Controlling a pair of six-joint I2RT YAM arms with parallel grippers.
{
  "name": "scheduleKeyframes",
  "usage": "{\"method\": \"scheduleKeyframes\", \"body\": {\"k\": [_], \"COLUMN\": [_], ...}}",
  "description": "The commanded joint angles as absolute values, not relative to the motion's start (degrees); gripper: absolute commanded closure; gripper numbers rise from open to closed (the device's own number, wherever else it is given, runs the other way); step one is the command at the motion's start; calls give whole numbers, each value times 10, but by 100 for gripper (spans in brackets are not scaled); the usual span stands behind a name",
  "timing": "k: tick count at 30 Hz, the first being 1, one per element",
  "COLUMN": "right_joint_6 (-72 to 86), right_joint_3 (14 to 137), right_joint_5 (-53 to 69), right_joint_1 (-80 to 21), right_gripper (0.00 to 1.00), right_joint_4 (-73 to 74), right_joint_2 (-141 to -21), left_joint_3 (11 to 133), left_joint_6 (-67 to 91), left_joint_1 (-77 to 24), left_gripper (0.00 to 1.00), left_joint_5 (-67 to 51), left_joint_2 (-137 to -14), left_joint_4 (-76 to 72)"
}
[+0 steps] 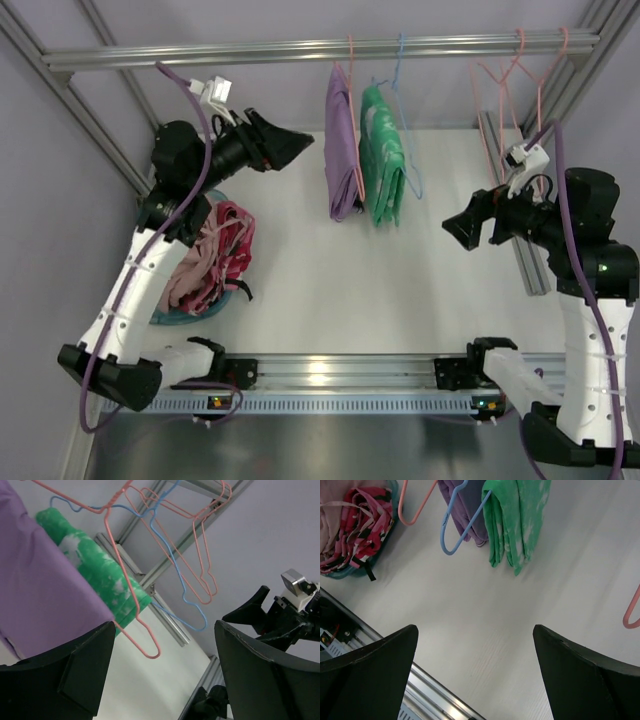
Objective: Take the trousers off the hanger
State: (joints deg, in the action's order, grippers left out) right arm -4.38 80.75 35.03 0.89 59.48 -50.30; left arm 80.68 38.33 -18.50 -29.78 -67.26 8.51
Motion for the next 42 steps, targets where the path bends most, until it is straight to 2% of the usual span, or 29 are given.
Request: {"method": "scheduleKeyframes", "body": {"k": [1,6,14,24,28,34,37,41,42], "right_joint_6": [-40,-40,-33,-31,-35,-38,-37,-33,-33], "right_joint_3": [831,827,817,809,811,818,819,820,821], "right_joint_5": [347,346,347,350,346,346,349,351,350], "right_joint_1": [4,4,4,5,5,5,4,4,5], "right_gripper": [0,1,0,1,1,1,1,0,1], "right_joint_4": [577,576,566,561,564,566,562,560,560], "right_joint_2": [-498,-497,-491,-490,-488,-493,-497,-498,-499], "left_joint_3": [798,791,799,778,781,795,802,802,804], "left_joint_6": [467,468,499,520,551,561,571,602,608], "left_joint_1": [-215,-248,-272,-302,-302,-307,-306,-306,-306], "left_gripper": [14,17,29,40,52,53,61,82,95], "left_joint_5": [-260,-224,-209,-243,-250,-251,-258,-273,-273], "left_joint_2": [-702,-758,-849,-894,-911,-923,-925,-923,-922], "left_joint_4": [-40,-105,-146,-215,-234,-236,-247,-286,-286]}}
